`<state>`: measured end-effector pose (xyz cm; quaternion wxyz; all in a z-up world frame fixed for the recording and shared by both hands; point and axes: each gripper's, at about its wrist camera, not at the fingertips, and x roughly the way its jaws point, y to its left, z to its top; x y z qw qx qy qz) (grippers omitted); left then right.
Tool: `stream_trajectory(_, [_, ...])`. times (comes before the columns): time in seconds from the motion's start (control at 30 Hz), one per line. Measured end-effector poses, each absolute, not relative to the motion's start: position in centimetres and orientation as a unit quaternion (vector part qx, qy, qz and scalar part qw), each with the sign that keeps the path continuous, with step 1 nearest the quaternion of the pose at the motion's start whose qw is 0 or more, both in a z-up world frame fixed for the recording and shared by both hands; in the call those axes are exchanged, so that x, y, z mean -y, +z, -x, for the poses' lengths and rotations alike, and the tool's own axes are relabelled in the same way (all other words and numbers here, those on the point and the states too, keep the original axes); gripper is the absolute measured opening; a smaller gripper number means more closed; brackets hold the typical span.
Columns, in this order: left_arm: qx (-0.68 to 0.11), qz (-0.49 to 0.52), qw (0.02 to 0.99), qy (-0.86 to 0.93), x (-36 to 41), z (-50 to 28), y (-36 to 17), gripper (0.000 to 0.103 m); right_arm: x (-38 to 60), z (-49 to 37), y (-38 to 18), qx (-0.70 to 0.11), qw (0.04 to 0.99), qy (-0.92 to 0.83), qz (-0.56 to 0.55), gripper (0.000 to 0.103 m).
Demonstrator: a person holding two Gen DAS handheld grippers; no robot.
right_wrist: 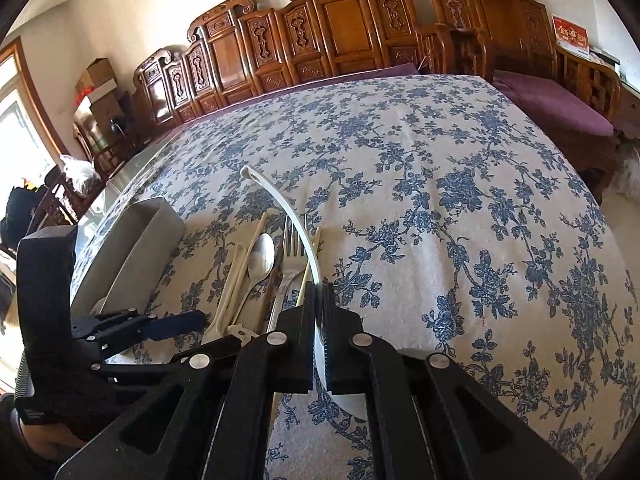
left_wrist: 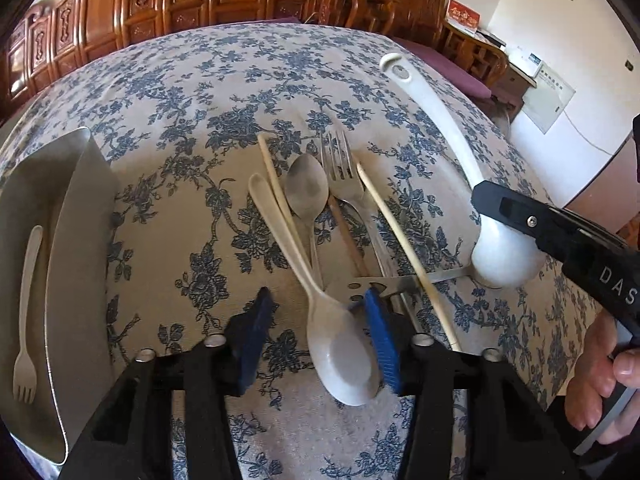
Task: Organize utensils
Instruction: 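Grasp another white plastic spoon with the left gripper while the right gripper holds its spoon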
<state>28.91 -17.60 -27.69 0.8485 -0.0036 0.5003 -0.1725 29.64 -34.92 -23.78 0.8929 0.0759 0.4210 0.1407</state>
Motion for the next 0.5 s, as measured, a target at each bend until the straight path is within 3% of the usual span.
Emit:
stream_trajectory(0.07, [-0.504,0.009,0.845,-0.179,17.5,-28.8,-27.7,0.025,34.8,-29.6,-23.8,-0.420,0.893,0.142,-0.074,0.005])
stream_trajectory(0.23, [-0.497,-0.004,0.848,-0.187,17.4,-27.9,-27.0,0.015,34.3,-29.6,-23.7,-0.420,0.893,0.145,-0.070,0.005])
stream_trajectory(0.3, [-0.492,-0.010,0.850,-0.188,17.2,-27.5,-26.4,0.006,34.1,-29.6,-23.8,-0.422,0.893,0.146,-0.065,0.005])
stream_trajectory(0.5, [-0.490,-0.017,0.851,-0.191,16.6,-26.7,-25.7,0.000,32.9,-29.2,-23.7,-0.420,0.893,0.153,-0.049,0.005])
